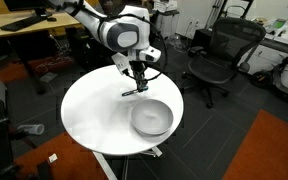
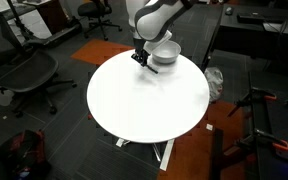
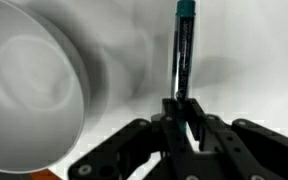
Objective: Take the pen out of the bowl and put it on the table
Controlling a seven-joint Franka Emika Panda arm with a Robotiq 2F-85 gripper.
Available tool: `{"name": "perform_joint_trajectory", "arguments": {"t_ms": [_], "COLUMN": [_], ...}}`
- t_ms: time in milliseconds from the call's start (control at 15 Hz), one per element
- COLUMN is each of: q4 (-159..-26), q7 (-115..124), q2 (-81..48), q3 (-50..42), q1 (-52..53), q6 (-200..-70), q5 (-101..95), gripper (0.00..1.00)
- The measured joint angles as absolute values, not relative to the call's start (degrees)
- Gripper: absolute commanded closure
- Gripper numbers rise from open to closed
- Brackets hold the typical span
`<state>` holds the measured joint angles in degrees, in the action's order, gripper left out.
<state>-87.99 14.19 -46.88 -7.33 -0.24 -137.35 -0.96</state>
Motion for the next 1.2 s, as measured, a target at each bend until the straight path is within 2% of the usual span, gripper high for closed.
{"name": "perform_joint_trajectory", "arguments": {"t_ms": [200,267,400,800,867,1200], "q4": [-87.04,-86.68,-86.15,-85.23,-85.09,-84.88], "q7": [15.24,15.56,16.08,16.12,16.12,16.12], "q2": [-48.79,-49.27,-49.86,-49.88,-49.76,-48.71], "q3": [-7.47,-7.53,-7.63,-8.32,-8.47,-8.86], "q1": [-0.24,-0.24,-0.23,-0.19,-0.18,-0.15], "q6": [-139.38,-139.69,-139.94,-141.45,-141.73,-142.36], "q5": [-0.96,-0.96,-0.96,-0.96,-0.96,-0.96], "gripper": [0.95,0.56,0.49,0.05,0.0,0.0]}}
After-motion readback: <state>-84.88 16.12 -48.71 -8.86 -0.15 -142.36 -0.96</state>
